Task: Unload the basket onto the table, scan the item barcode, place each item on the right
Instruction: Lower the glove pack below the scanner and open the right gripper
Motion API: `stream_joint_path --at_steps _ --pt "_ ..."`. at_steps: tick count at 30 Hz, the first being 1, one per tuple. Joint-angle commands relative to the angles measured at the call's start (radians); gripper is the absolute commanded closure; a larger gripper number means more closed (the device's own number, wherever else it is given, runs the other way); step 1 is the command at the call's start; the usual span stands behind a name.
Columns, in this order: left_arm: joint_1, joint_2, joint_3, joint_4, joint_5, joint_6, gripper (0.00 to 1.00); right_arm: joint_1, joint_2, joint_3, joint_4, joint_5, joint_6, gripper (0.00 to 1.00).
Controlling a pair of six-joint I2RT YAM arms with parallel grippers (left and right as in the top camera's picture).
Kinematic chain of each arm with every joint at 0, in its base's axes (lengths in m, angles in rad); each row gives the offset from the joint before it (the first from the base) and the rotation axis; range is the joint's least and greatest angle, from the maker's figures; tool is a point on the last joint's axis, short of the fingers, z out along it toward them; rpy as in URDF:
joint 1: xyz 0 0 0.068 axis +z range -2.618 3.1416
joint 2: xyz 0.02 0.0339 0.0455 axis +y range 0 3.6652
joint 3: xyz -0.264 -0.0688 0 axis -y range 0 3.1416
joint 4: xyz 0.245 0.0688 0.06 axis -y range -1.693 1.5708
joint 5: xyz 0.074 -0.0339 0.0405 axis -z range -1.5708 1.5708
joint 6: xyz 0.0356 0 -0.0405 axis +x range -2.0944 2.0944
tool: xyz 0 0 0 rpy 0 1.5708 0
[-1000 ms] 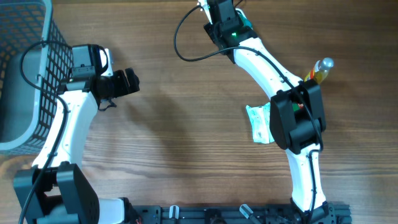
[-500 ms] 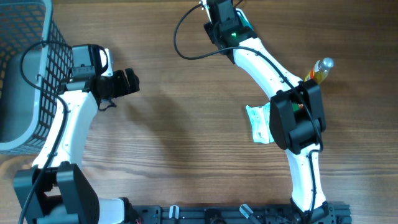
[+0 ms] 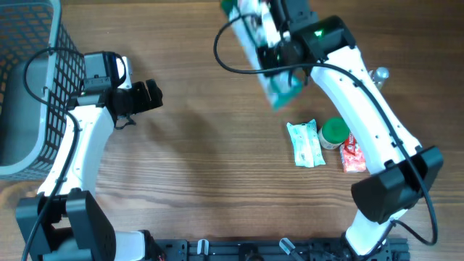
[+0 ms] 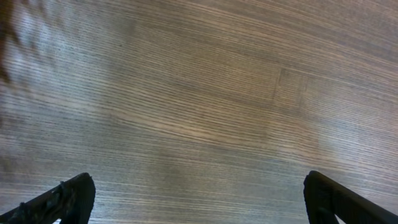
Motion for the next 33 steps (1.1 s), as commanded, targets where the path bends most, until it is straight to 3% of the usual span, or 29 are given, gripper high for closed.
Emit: stream_joint_path --at_steps 1,5,6,7,9,15,25,33 --pt "0.005 0.0 0.003 0.001 -0.006 0.013 0.0 0.004 0.033 -0.126 -0.063 -0.151 0.134 0.95" --pt "0.005 0.0 0.003 0.001 -0.006 0.013 0.0 -0.001 0.033 -0.307 0.057 -0.105 0.227 0.84" --pt "0.005 0.0 0.003 0.001 -0.006 0.013 0.0 -0.003 0.033 -0.339 0.089 -0.085 0.243 0.5" --pt "0.005 0.0 0.003 0.001 -0.006 0.013 0.0 -0.005 0.033 -0.385 0.142 -0.063 0.255 0.27" --pt "0.005 0.0 0.003 0.001 -0.006 0.013 0.0 -0.005 0.033 -0.41 0.17 -0.032 0.254 0.0" --pt "0.005 0.0 0.003 0.001 -0.006 0.013 0.0 -0.005 0.033 -0.414 0.222 0.0 0.253 0.0" --pt "0.005 0.0 0.003 0.001 -0.006 0.013 0.0 -0.005 0.033 -0.414 0.513 0.001 0.254 0.0" --pt "0.005 0.0 0.003 0.001 -0.006 0.013 0.0 -0.005 0.033 -0.414 0.537 0.0 0.254 0.0"
